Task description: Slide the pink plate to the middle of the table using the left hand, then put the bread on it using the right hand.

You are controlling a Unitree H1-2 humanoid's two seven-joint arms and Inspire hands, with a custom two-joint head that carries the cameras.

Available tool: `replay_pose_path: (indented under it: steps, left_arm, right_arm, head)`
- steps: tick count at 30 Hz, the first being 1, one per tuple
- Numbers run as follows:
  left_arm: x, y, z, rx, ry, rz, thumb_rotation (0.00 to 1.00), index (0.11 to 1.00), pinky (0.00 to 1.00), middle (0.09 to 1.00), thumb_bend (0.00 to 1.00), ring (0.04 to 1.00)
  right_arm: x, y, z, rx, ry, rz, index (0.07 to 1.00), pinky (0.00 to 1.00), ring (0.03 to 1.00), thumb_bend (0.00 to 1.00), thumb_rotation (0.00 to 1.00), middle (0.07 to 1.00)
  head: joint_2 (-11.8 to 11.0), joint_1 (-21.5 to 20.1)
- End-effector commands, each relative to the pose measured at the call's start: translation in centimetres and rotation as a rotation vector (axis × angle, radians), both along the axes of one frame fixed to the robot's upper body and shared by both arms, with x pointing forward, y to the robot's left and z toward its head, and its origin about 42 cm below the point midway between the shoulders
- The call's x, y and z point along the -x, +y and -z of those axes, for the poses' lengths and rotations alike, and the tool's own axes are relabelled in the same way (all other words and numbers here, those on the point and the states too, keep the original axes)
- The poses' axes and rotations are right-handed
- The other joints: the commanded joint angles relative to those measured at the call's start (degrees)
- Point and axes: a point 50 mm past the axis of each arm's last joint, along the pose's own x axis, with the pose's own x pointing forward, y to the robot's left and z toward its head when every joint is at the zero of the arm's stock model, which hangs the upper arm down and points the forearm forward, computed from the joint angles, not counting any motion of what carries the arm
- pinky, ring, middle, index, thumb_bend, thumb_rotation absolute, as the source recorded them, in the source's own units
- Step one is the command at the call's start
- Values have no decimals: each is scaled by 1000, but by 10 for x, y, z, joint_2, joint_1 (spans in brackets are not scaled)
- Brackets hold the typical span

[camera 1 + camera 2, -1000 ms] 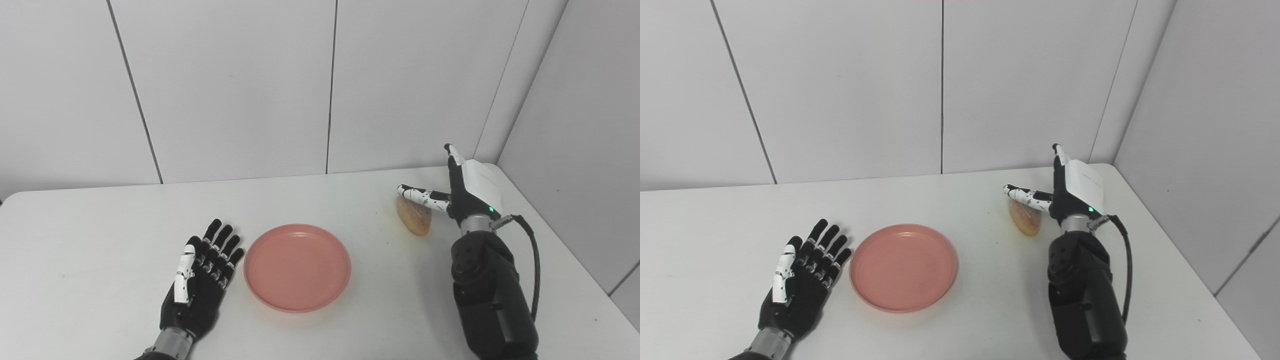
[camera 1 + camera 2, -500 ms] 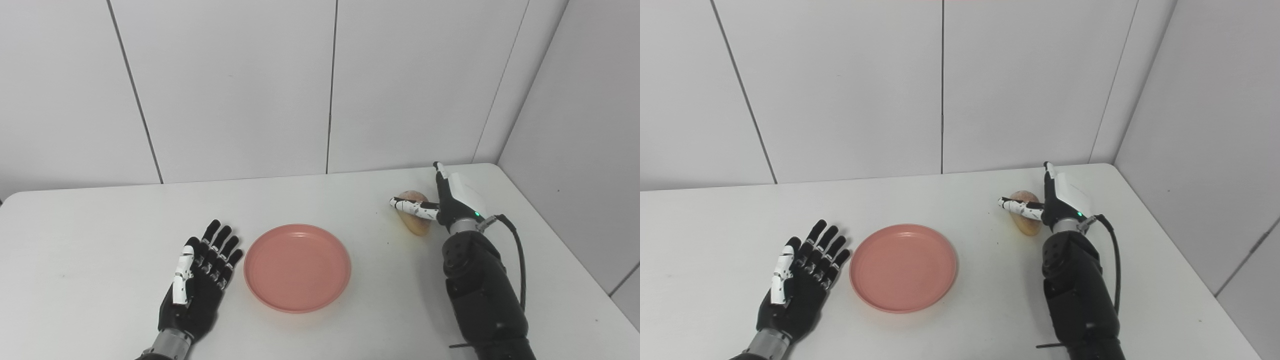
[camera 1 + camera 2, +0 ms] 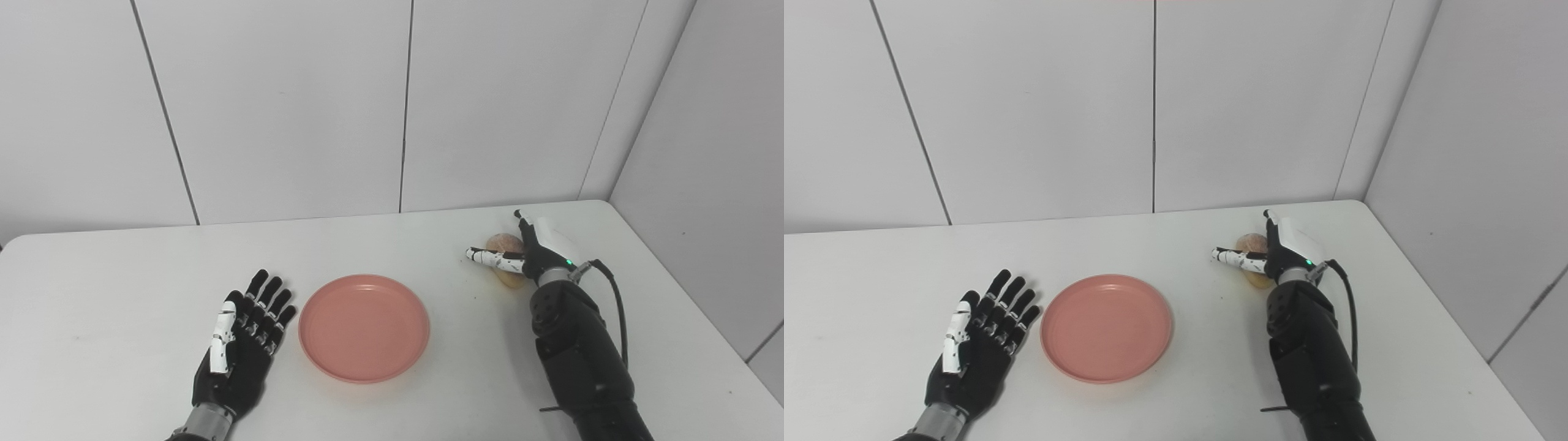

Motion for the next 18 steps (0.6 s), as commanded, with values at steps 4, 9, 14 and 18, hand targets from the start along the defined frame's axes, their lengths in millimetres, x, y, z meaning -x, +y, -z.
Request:
replay_pose_path:
  steps: [4,9,14,18]
  left_arm:
    - [13,10,28,-33,140,-27,1000,985,1000,995,307,993]
    - [13,10,27,-30,139,-28,1000,983,1000,993,307,993]
    - [13,10,27,-26,139,-25,1000,985,1000,995,310,996]
    - [13,10,26,-25,138,-23,1000,989,1000,996,310,997]
  right_arm:
    - [-14,1,-29,29,-64,3,915,808,873,1000,669,887]
    - [-16,3,-25,36,-41,1,943,892,921,1000,663,926]
    - [-18,4,-23,20,-33,13,946,891,929,1000,624,941]
    - [-20,2,-23,55,-29,13,957,903,930,982,584,937]
  head:
    - [2,1]
    - [4,1]
    - [6,1]
    - [7,1]
